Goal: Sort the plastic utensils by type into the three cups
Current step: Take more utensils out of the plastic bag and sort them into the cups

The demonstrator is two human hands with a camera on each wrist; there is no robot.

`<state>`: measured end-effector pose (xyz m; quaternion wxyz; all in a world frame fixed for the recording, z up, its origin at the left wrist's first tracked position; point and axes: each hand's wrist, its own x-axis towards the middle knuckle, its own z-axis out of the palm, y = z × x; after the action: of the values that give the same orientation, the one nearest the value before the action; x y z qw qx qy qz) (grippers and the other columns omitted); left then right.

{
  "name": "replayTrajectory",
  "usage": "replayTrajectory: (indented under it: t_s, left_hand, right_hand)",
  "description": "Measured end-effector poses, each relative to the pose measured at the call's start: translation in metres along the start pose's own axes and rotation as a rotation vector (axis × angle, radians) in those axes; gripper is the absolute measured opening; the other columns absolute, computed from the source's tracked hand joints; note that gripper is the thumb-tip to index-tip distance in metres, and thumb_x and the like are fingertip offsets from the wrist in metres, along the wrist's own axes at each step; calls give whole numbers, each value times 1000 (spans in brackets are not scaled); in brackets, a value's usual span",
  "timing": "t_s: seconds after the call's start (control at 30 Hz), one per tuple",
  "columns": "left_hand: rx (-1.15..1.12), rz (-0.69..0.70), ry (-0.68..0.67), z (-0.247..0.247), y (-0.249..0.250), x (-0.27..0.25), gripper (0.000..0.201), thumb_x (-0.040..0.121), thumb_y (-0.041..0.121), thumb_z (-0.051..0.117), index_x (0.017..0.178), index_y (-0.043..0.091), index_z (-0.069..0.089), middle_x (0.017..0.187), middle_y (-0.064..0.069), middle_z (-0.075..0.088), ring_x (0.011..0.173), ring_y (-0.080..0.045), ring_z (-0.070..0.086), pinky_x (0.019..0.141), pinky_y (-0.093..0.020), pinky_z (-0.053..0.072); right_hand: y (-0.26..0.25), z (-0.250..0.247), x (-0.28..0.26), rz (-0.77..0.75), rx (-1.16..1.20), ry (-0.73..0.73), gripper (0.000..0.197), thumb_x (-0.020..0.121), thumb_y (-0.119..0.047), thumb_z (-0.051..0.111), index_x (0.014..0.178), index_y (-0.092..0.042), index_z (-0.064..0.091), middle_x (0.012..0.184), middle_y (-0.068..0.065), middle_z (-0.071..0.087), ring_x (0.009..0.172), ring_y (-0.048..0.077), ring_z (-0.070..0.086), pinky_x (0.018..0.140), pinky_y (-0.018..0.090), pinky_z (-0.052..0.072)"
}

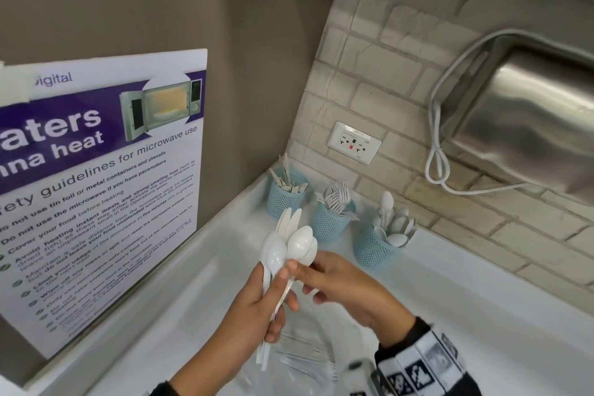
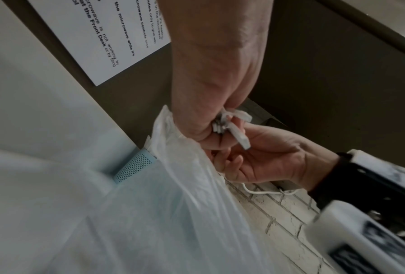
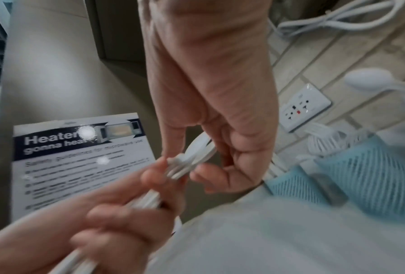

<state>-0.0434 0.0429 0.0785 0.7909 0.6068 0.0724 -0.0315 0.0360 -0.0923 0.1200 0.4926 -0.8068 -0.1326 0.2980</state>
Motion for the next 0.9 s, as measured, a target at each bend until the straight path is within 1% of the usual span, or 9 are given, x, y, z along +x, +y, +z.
replayTrajectory:
  t_s: [0.13, 0.27, 0.37, 0.5, 0.67, 0.7, 0.77, 0.83, 0.9]
  left_hand:
    - [22, 1, -26, 3, 0, -2, 26, 94, 42, 44, 117, 32, 51, 72, -2, 66, 46, -16, 45, 42, -23, 36]
    - [13, -9, -26, 4, 3, -5, 25, 96, 36, 43, 115, 23, 53, 78, -5, 70, 46, -17, 49, 42, -25, 40]
    - [12, -24, -4, 4, 4, -6, 26, 97, 34, 43, 112, 16, 55, 82, -8, 72, 49, -20, 53, 44, -27, 42]
    - [36, -49, -1, 3, 4, -7, 25, 97, 35, 43, 113, 19, 54, 87, -7, 73, 57, -24, 61, 48, -28, 47]
    - [76, -60, 23, 6, 6, -10, 20, 94, 38, 48, 108, 24, 52, 87, -2, 74, 61, -26, 68, 51, -30, 53]
    - [72, -66, 28, 7, 6, -11, 19, 94, 37, 49, 107, 24, 51, 86, -1, 74, 60, -26, 68, 51, -30, 53]
    - [57, -74, 43, 7, 6, -11, 18, 95, 37, 49, 106, 23, 51, 85, -3, 74, 56, -27, 66, 49, -29, 52]
    - [74, -55, 57, 6, 6, -12, 19, 94, 38, 49, 103, 22, 52, 77, -3, 72, 48, -22, 58, 45, -27, 47]
    - [109, -12, 75, 4, 2, -10, 22, 93, 39, 51, 98, 19, 52, 64, -3, 58, 44, -13, 44, 42, -24, 36]
  right_hand:
    - [11, 13, -8, -37, 258, 104, 25, 90, -32, 64, 99, -10, 71, 73, -7, 55, 63, 5, 46, 61, 19, 39]
    - [13, 13, -11, -46, 373, 210, 28, 89, -26, 65, 99, 0, 70, 68, -2, 49, 61, 8, 44, 62, 21, 41]
    - [11, 14, -12, -53, 469, 274, 21, 93, -24, 59, 97, -5, 67, 71, -3, 57, 70, 8, 52, 66, 22, 44]
    - [9, 14, -14, -75, 678, 286, 19, 99, -23, 48, 96, -10, 61, 91, 6, 70, 82, 15, 66, 78, 29, 51]
    - [3, 13, -14, -141, 950, 320, 16, 101, -23, 42, 101, -11, 53, 77, 8, 60, 74, 19, 65, 82, 38, 54]
    - [1, 13, -13, -162, 979, 334, 17, 101, -23, 41, 103, -12, 53, 71, 5, 55, 69, 17, 63, 80, 37, 54]
    - [-2, 12, -14, -189, 1002, 359, 19, 101, -25, 40, 106, -13, 54, 64, 1, 47, 55, 12, 51, 64, 28, 53]
    - [-3, 12, -16, -202, 928, 374, 24, 98, -29, 44, 109, -11, 55, 63, -3, 40, 49, 7, 36, 48, 19, 38]
    - [0, 17, -21, -203, 715, 362, 32, 91, -35, 54, 110, -9, 55, 63, -7, 39, 50, 5, 33, 47, 18, 31]
